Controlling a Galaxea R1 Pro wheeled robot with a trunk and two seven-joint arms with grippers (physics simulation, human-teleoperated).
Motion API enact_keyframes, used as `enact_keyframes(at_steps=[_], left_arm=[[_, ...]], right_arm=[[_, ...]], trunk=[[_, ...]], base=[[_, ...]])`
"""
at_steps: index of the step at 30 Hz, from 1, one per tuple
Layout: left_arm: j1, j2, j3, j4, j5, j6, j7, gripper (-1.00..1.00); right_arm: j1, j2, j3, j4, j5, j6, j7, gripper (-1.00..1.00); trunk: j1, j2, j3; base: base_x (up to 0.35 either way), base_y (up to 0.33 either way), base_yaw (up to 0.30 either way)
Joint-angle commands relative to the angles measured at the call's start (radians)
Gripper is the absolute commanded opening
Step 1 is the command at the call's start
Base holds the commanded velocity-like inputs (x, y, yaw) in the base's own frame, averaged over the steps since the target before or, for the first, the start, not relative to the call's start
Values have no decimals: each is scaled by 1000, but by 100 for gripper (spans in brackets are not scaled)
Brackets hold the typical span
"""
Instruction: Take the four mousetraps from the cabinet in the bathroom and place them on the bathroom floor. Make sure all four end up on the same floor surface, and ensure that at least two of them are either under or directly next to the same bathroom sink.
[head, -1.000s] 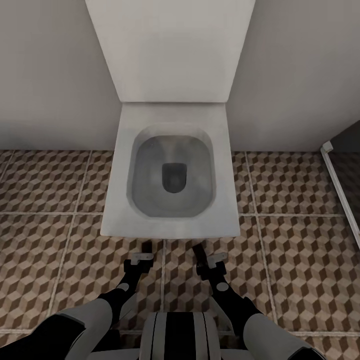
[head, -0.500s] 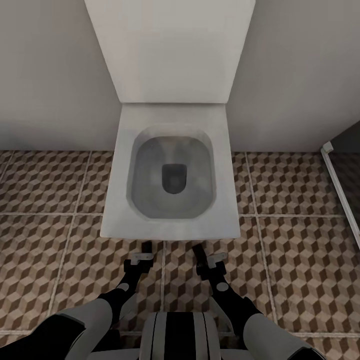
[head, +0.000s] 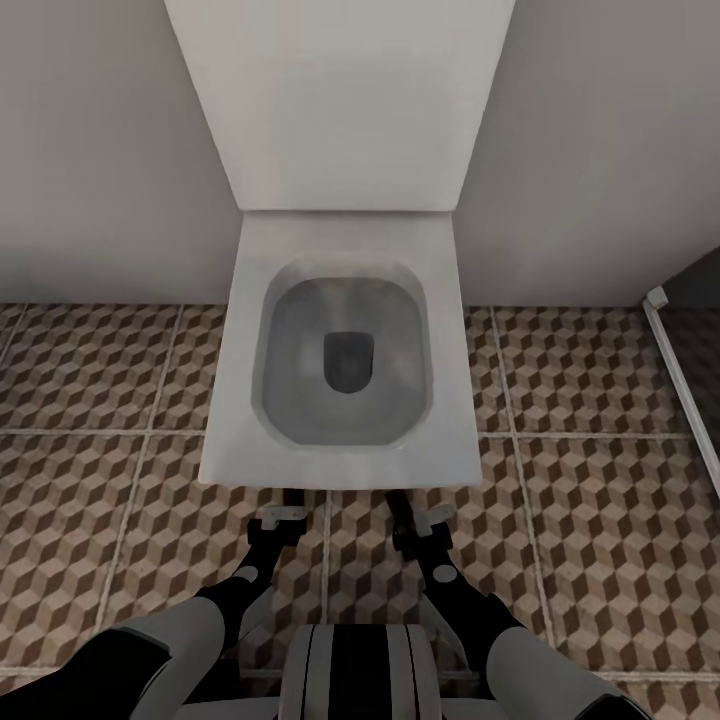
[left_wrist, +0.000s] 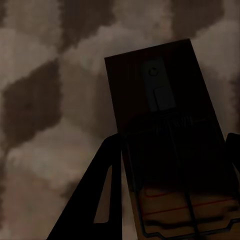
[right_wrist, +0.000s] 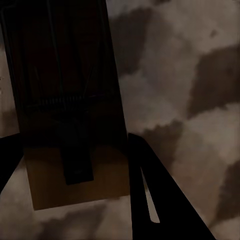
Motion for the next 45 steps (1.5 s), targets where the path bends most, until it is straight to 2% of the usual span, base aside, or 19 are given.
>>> enact_keyframes(at_steps=[1,2,3,27,28,45], left_arm=[[0,0,-9,1,5,-3,8,-100],[0,0,-9,1,5,-3,8,-100],[0,0,-9,2,5,-3,8,-100],[0,0,-9,6,5,-5,7,-100],[0,0,-9,6,5,-5,7,100],[1,0,-9,6,5,-4,7,100]], right_arm=[[-1,0,8,1,-9,-4,-6,-100],[-1,0,8,1,-9,-4,-6,-100],[-1,0,8,1,-9,-4,-6,100],[0,0,8,1,-9,-4,-6,100],[0,0,8,1,-9,-4,-6,100],[0,0,8,1,-9,-4,-6,100]], trunk=[[0,0,0],[0,0,0],[0,0,0],[0,0,0],[0,0,0],[0,0,0]], base=[[0,0,0],[0,0,0],[0,0,0],[0,0,0],[0,0,0],[-4,0,0]])
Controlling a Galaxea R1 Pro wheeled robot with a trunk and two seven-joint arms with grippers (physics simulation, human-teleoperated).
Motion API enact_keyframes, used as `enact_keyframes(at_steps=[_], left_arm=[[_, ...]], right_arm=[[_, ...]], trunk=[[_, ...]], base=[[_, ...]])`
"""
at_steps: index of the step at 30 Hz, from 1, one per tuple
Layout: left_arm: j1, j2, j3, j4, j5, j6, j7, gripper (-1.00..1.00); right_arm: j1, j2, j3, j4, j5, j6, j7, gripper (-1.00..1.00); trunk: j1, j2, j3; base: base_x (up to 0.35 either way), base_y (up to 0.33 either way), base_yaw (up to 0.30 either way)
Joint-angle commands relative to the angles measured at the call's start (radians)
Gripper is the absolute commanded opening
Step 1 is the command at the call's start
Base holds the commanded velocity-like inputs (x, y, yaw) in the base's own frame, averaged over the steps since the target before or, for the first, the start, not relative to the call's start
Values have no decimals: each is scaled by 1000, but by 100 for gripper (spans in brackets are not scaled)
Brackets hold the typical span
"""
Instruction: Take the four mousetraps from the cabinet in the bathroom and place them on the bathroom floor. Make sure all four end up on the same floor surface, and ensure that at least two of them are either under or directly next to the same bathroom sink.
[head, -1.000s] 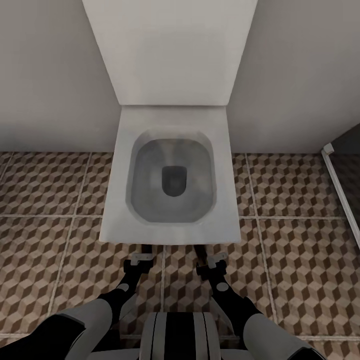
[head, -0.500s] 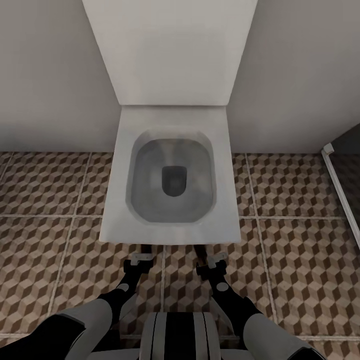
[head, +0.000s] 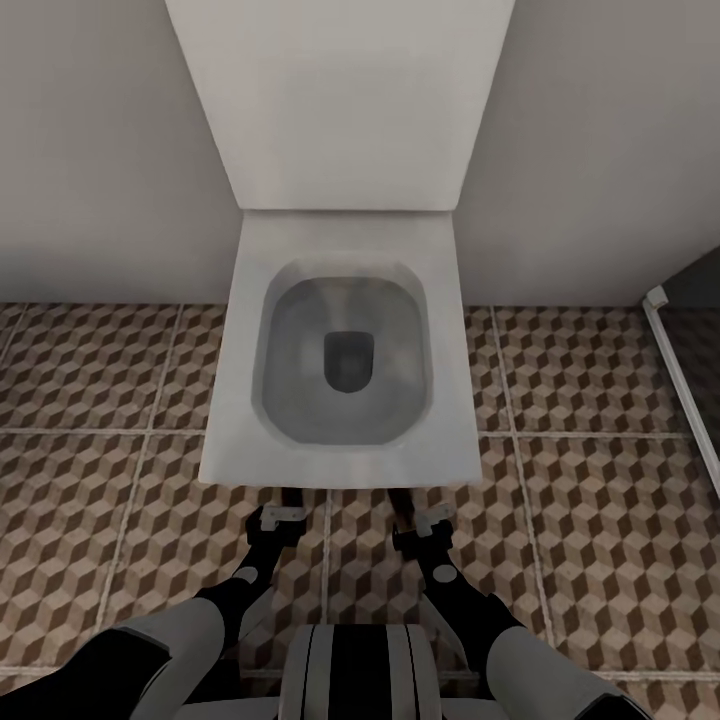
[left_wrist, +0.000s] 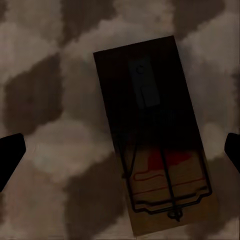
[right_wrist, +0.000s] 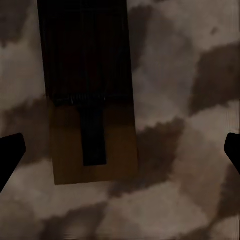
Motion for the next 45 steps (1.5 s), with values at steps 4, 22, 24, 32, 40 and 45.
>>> enact_keyframes(at_steps=[4,22,24,32,40,45], left_arm=[[0,0,-9,1,8,-3,3,100],[0,0,-9,2,8,-3,3,100],[0,0,-9,2,8,-3,3,100],[0,0,-9,2,8,-3,3,100],[0,0,-10,3,8,-3,3,100],[0,0,-10,3,8,-3,3,100]], right_arm=[[-1,-1,8,1,-6,-4,-7,100],[-1,-1,8,1,-6,-4,-7,100],[-1,-1,8,1,-6,-5,-7,100],[-1,-1,8,1,-6,-5,-7,100],[-1,0,8,1,-6,-5,-7,100],[-1,-1,8,1,-6,-5,-7,100]], trunk=[[0,0,0],[0,0,0],[0,0,0],[0,0,0],[0,0,0],[0,0,0]], base=[[-160,0,0],[-311,0,0],[-336,0,0],[-337,0,0],[-337,0,0],[-337,0,0]])
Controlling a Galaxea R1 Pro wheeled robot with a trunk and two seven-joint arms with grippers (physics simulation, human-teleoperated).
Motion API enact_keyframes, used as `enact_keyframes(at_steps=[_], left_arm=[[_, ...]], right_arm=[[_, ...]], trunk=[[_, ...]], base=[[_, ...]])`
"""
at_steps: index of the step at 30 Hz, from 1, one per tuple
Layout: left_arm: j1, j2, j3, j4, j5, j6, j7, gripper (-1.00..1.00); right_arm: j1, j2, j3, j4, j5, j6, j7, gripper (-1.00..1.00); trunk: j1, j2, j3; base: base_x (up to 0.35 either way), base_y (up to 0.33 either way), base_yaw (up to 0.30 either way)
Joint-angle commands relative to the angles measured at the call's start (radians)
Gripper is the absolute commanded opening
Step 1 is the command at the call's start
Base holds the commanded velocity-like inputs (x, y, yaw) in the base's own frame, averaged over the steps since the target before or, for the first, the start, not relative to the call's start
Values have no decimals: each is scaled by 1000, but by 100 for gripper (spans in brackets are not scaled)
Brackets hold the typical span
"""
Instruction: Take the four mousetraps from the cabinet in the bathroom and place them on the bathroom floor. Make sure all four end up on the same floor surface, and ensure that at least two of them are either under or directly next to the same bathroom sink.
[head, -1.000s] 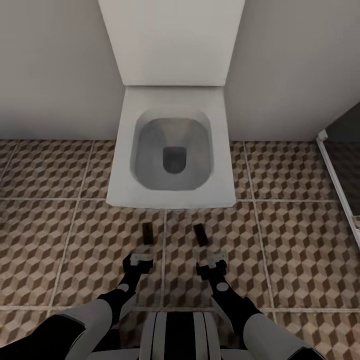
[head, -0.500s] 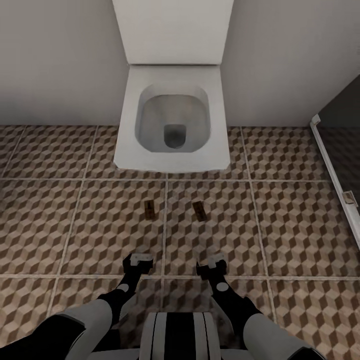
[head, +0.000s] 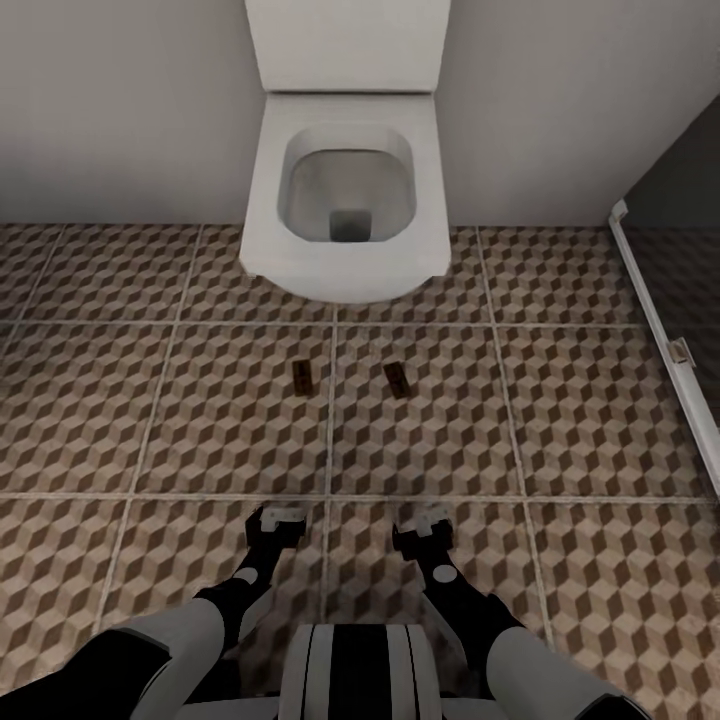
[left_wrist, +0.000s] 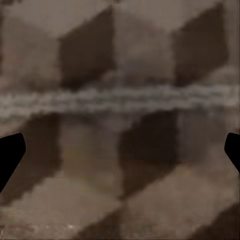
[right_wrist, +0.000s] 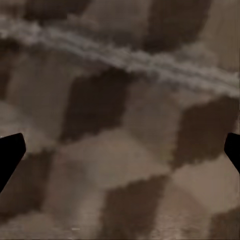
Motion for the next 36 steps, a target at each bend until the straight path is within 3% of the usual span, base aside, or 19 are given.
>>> enact_keyframes(at_steps=[1,19,25,36], left_arm=[[0,0,-9,1,8,-3,3,100],[0,-2,-10,19,8,-2,-23,100],[0,-1,-10,21,8,-2,-72,100],[0,0,-9,21,8,-3,-85,100]], right_arm=[[-1,0,8,1,-6,-3,-7,100],[-1,-1,8,1,-6,-3,-7,100],[-1,-1,8,1,-6,-3,-7,100],[-1,-2,8,1,-6,-3,-7,100]], trunk=[[-1,0,0],[-1,0,0],[-1,0,0],[-1,0,0]], base=[[-337,0,0],[-322,0,0],[-79,0,0],[-11,0,0]])
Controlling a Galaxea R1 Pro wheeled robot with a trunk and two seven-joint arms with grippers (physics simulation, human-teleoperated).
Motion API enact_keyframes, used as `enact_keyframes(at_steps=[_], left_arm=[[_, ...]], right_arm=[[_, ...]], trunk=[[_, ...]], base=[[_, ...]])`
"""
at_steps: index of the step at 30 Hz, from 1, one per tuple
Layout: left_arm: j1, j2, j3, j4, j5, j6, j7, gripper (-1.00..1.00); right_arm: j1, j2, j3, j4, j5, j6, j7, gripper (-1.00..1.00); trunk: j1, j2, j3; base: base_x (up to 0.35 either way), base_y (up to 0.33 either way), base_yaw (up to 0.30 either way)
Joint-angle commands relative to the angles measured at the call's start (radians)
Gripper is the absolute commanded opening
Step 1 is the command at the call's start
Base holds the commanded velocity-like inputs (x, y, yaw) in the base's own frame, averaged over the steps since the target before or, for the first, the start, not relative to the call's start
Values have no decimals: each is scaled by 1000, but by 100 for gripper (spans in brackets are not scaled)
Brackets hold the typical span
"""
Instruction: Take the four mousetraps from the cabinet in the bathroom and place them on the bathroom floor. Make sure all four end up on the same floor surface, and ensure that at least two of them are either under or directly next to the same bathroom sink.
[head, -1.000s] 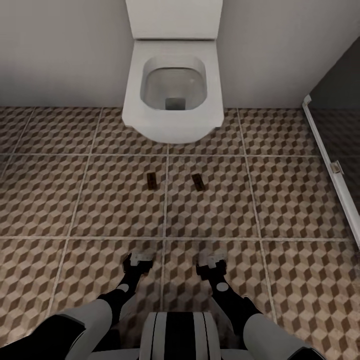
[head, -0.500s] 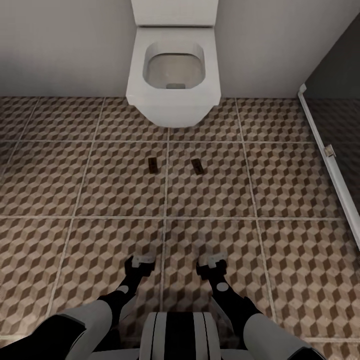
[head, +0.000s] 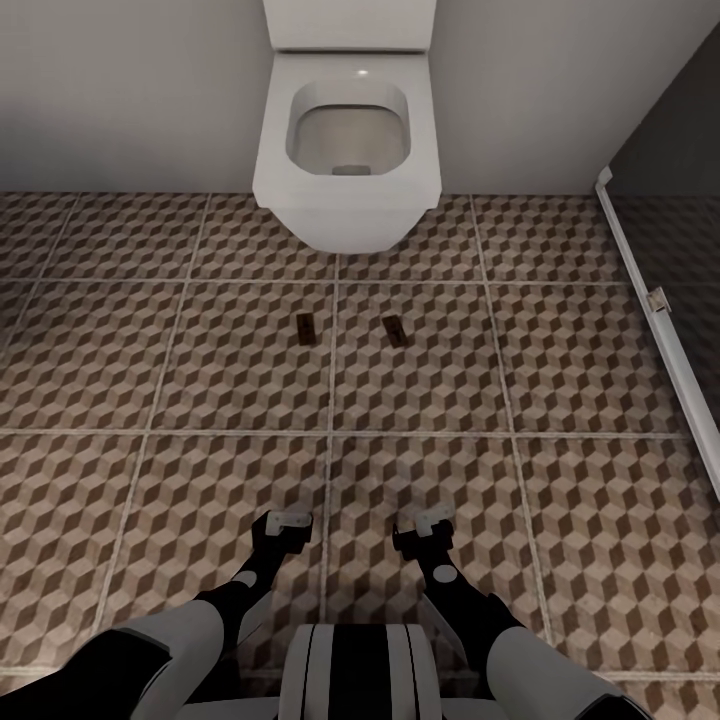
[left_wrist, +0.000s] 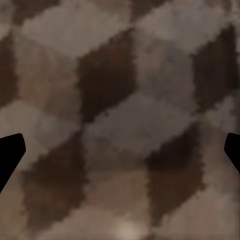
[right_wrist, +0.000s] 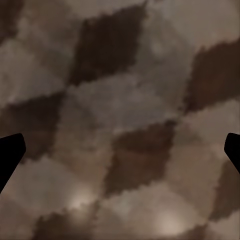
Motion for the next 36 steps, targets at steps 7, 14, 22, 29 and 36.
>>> enact_keyframes(at_steps=[7,14,22,29,36], left_arm=[[-1,0,-8,2,6,-4,3,100],[-1,0,-8,2,6,-2,3,100],[-1,0,-9,4,6,-2,3,100],[-1,0,-9,4,6,-1,3,100],[-1,0,-9,5,6,-1,3,100]], right_arm=[[-1,0,8,1,-6,-3,-7,100],[-1,0,8,2,-6,-3,-7,100],[-1,-1,8,3,-6,-3,-7,100],[-1,-1,8,3,-6,-4,-7,100],[-1,-1,8,3,-6,-5,-7,100]], trunk=[[0,0,0],[-9,14,17],[-40,70,43],[-67,119,64],[-93,168,86]], base=[[-1,0,0],[0,0,0],[0,0,0],[0,0,0],[0,0,0]])
